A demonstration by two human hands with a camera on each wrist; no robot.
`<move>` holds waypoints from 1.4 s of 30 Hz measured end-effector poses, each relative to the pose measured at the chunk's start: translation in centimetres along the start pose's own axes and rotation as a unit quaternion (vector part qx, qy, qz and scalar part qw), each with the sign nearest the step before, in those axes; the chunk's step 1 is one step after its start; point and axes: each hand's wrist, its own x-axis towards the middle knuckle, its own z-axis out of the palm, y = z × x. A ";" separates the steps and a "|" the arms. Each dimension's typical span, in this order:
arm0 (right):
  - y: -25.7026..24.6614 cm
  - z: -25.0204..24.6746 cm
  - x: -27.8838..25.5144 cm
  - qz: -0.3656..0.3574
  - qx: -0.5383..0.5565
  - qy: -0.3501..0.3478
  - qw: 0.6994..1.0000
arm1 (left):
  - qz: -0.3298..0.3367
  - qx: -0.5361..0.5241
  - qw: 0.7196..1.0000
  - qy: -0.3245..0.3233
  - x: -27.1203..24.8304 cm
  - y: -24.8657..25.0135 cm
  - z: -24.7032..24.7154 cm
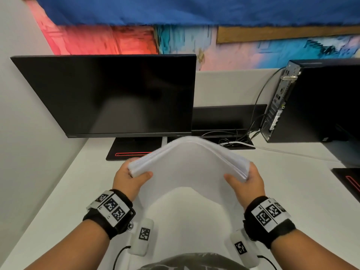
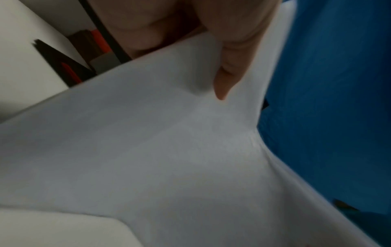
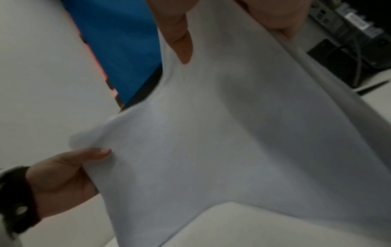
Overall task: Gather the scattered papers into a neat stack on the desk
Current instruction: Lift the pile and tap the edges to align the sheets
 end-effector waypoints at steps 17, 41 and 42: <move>0.3 -2.9 2.8 0.077 0.017 -0.062 0.995 | -0.084 0.017 0.994 -0.066 1.4 -1.8 -1.8; -1.7 -0.8 3.5 0.097 0.063 0.008 0.993 | -0.063 -0.053 0.995 0.047 2.3 1.2 -0.1; -1.7 -0.9 3.7 0.101 0.065 0.009 0.993 | -0.058 -0.052 0.996 0.048 2.3 1.3 -0.1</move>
